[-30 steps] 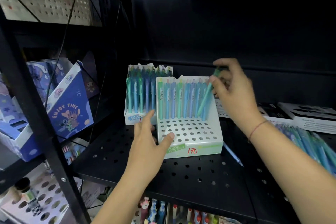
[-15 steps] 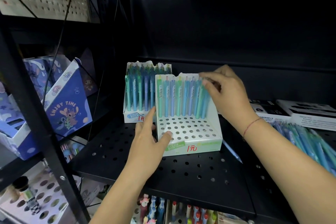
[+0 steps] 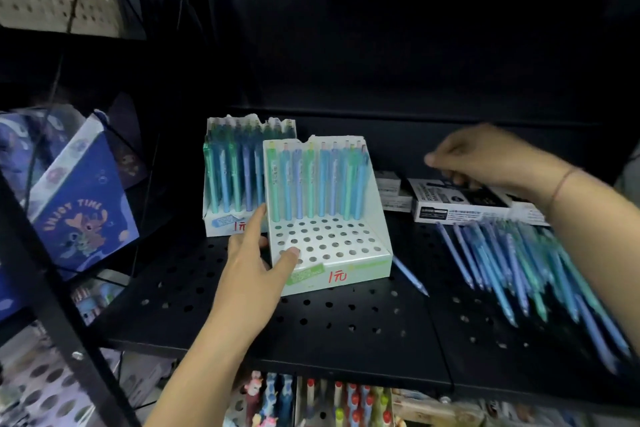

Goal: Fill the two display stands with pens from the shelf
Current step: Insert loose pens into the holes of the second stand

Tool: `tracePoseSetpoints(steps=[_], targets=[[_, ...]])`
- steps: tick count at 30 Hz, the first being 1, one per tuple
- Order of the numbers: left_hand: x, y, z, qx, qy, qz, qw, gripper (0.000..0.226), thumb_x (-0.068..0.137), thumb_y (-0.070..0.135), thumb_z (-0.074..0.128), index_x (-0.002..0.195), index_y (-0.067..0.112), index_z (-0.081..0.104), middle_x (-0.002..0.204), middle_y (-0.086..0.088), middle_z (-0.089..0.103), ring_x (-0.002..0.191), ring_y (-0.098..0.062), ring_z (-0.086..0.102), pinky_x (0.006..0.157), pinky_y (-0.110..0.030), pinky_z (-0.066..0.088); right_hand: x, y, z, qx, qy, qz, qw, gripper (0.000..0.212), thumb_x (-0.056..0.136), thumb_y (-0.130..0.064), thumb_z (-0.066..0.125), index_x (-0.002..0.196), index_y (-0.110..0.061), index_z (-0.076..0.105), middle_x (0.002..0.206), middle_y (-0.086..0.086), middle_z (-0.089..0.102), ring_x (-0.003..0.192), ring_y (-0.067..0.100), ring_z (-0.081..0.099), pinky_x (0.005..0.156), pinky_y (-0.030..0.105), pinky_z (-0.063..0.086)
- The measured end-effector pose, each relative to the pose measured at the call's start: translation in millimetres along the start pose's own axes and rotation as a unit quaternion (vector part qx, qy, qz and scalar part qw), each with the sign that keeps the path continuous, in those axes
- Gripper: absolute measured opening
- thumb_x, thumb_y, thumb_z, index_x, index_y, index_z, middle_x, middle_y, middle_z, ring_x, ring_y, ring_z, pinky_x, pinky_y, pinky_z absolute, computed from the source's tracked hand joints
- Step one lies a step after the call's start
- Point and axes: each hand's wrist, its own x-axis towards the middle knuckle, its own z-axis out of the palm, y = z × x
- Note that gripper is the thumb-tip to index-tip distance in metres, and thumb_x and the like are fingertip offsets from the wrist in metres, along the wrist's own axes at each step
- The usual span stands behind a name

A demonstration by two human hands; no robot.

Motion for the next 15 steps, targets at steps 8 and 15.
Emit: tracePoseSetpoints(steps=[8,15], targets=[[0.6,-0.8,1.3,0.02,0.004,0.0,1.0,0.07,0.092,0.038,0.057,0.147,0.049,0.014,0.133,0.005,0.039,0.075,-0.013,0.054,0.065,-0.026,0.042,-40.0,18.2,51.5,-0.055,-0.116,-0.001,0.992,0.028,0.08,-0.044,0.072,0.079,-0.017,0.069,0.071,-0.01,0.061,0.065,0.002,0.054,0.056,0.016,0.038],[0.2,-1.9,1.9,0.007,0.0,0.001,1.0,0.07,0.092,0.038,0.057,0.147,0.049,0.015,0.132,0.01,0.037,0.082,-0.007,0.053,0.066,-0.021,0.041,-35.9,12.3,76.6,-0.135,-0.155,0.031,0.978,0.035,0.081,-0.041,0.071,0.083,-0.007,0.069,0.082,0.004,0.067,0.07,0.014,0.055,0.059,0.025,0.04]])
